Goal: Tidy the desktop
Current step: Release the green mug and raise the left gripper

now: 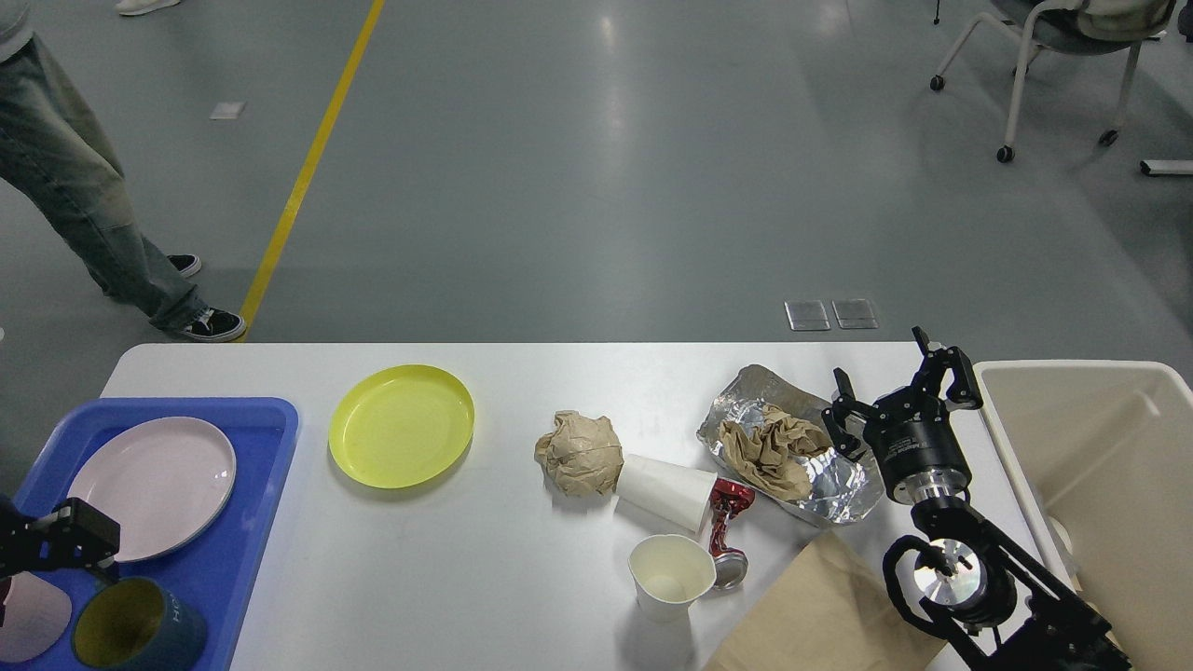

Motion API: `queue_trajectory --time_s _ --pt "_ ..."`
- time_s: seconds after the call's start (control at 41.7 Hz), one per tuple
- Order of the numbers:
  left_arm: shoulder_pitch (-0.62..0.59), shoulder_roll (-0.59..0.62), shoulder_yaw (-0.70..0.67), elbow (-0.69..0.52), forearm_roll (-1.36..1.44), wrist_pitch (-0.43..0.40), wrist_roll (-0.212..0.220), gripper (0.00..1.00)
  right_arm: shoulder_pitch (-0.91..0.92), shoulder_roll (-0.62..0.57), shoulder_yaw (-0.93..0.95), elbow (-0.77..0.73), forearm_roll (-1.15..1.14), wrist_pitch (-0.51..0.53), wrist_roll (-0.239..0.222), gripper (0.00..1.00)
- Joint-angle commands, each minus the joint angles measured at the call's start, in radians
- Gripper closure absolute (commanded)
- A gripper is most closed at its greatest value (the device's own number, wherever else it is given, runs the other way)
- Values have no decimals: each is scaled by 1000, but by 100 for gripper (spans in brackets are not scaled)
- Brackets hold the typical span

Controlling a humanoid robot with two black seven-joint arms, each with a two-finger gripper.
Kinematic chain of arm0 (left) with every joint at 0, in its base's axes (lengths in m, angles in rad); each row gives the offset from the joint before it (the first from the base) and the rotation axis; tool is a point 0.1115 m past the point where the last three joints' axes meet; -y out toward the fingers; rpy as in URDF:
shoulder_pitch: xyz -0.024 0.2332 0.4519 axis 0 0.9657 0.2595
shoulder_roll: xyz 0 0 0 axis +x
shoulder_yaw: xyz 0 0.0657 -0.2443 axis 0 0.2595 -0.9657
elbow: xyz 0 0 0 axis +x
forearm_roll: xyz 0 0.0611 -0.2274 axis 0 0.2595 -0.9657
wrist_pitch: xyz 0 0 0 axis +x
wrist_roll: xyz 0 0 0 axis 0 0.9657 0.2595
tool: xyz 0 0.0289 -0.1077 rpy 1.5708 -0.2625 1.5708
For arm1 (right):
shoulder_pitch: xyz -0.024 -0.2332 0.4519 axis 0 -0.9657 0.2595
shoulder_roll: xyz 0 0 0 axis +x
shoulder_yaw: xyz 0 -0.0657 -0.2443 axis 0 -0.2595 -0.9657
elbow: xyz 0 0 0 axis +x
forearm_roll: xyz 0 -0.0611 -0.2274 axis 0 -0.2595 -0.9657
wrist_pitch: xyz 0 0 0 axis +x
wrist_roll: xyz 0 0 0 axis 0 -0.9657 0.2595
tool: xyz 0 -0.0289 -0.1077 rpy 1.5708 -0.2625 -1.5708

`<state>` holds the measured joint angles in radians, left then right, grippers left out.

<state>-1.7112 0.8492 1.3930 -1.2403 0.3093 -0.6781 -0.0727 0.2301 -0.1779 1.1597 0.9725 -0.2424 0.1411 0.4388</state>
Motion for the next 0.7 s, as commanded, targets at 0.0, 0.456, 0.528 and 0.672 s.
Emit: queue_trajectory --time_s 0.0,0.456,0.528,0.672 --pt "-226 -57 148 -70 -16 -20 1 4 0 0 0 0 0 0 0 0" --pt "-800 -548 278 -219 -343 -123 20 4 0 0 0 0 0 0 0 0" --pt "-837 -582 278 -232 -427 -130 28 4 0 0 0 0 0 0 0 0" --pt "-901 -640 268 -318 -547 -132 34 4 0 0 0 0 0 0 0 0"
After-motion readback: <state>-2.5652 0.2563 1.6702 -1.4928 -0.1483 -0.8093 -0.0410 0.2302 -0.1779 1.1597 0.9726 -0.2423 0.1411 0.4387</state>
